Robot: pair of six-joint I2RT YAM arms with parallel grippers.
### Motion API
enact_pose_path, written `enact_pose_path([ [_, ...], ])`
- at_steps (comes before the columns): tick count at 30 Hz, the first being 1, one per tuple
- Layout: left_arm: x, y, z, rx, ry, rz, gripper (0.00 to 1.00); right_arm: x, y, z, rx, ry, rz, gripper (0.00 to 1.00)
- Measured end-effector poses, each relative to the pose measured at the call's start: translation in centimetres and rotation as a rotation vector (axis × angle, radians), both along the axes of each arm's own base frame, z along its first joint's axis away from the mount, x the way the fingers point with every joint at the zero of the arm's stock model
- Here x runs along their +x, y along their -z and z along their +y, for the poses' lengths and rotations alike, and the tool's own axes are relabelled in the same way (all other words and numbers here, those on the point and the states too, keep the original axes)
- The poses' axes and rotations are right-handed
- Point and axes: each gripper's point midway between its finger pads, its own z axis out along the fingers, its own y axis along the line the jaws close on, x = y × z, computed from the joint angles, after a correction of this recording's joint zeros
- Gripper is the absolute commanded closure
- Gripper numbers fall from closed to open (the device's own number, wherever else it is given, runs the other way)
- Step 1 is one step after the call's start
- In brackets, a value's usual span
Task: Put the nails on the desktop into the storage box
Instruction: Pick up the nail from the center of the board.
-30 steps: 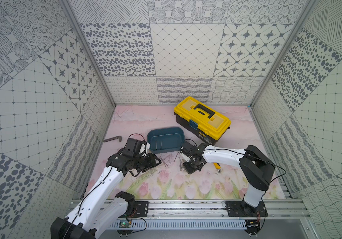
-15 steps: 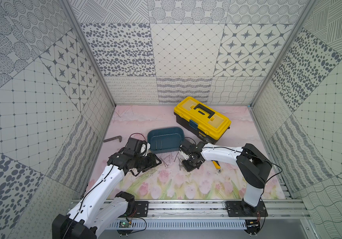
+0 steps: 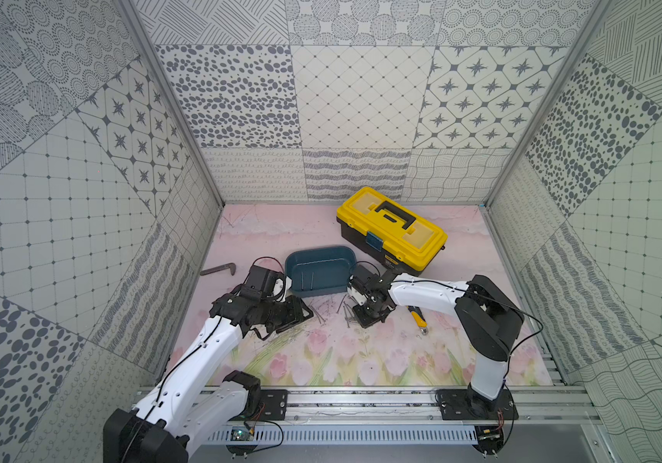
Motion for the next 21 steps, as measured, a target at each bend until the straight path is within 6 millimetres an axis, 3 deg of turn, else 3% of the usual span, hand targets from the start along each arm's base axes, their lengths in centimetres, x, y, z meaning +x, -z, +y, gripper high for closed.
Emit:
enact_pose_path([
  [8,0.1,-0.1,0.0,0.0,0.003,-0.006,0.47,0.2,-0.1,0.4,0.008,-0.007,-0.002,1.0],
  [13,0.1,-0.1,0.0,-0.001,0.003,-0.006,0.47,0.2,-0.3,0.2,0.005,-0.006,-0.004,1.0],
  [21,0.4,-0.1,-0.3,-0.018,0.002,-0.003,0.46,0.1,-4.5,-0.3,0.055,0.003,-0.064,1.0],
])
